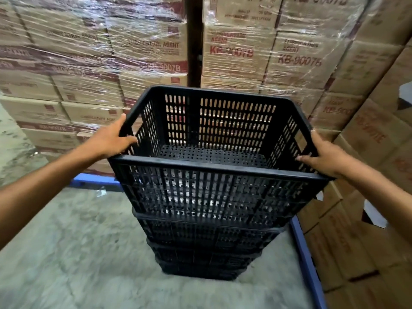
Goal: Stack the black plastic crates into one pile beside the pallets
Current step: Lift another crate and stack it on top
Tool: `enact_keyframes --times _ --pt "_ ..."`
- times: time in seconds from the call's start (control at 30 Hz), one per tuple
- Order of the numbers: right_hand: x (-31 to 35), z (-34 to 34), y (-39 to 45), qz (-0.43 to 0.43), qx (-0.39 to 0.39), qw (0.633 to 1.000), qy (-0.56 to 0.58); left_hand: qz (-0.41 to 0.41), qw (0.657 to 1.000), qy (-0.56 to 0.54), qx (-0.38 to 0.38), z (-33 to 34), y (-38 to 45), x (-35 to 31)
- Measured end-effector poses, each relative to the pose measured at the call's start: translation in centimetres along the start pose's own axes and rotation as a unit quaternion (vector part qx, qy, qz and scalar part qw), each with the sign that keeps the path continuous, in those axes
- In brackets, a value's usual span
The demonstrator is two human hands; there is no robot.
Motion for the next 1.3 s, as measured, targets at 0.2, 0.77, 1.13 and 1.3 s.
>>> enact_keyframes --times 0.2,0.77,1.13,1.3 --pt "0.7 0.6 -2.4 0.036 -0.071 0.996 0.042 -0.013 1.0 -0.007 -0.023 0.4 -1.1 0.3" --pt "0.5 0.6 -1.8 0.012 -0.033 0.999 -0.038 0.032 0.996 0.067 0.051 -0.4 0.7 0.8" --pt "1.1 -2.2 8.8 -0.013 -0.007 0.999 -0.051 0.058 0.976 0.194 0.083 -0.8 12.0 -2.6" --pt "2.0 -3.6 13.5 0.012 -0.01 0.999 -0.049 0.047 0.978 0.194 0.065 -0.6 15.6 -3.4"
Point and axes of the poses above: each hand's wrist, its own y-axis towards the middle knuckle, its own z-axis out of the palm, x = y × z, the point moved 2 cm from there along y, towards the middle knuckle, and after that the axes turned 6 degrees about x, right-handed, at the moved point
